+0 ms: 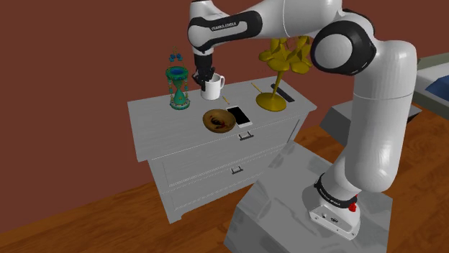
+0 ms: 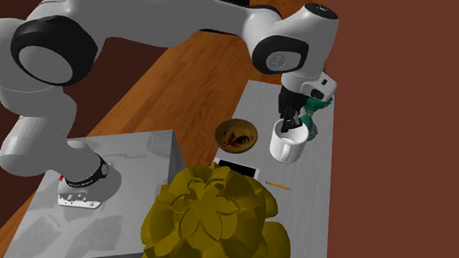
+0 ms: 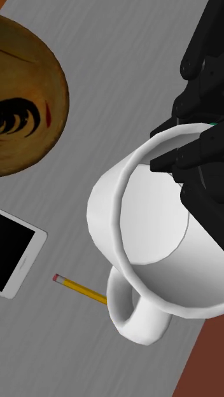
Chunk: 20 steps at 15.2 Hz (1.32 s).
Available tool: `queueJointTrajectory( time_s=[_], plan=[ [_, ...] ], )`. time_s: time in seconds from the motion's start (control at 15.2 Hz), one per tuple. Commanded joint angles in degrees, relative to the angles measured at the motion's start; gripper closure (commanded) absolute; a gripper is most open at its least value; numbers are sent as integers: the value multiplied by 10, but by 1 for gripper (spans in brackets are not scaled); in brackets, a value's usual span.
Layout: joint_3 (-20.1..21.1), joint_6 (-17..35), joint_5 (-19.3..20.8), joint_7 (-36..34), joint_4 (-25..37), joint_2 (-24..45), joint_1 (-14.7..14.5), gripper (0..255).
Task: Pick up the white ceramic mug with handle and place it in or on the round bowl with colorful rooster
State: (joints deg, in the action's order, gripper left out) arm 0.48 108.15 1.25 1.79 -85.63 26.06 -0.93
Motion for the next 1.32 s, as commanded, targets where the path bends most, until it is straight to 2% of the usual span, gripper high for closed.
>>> queueJointTrajectory(
  time_s=[0.0, 0.66, 0.92, 1.25],
  plan=[
    [0, -15, 0, 0, 13, -2, 0, 255],
    [0, -87, 0, 1, 76, -11, 0, 255],
    [8, -52, 0, -23, -54, -105, -16, 255],
    [22, -27, -4, -56, -182, -208, -35, 255]
  ],
)
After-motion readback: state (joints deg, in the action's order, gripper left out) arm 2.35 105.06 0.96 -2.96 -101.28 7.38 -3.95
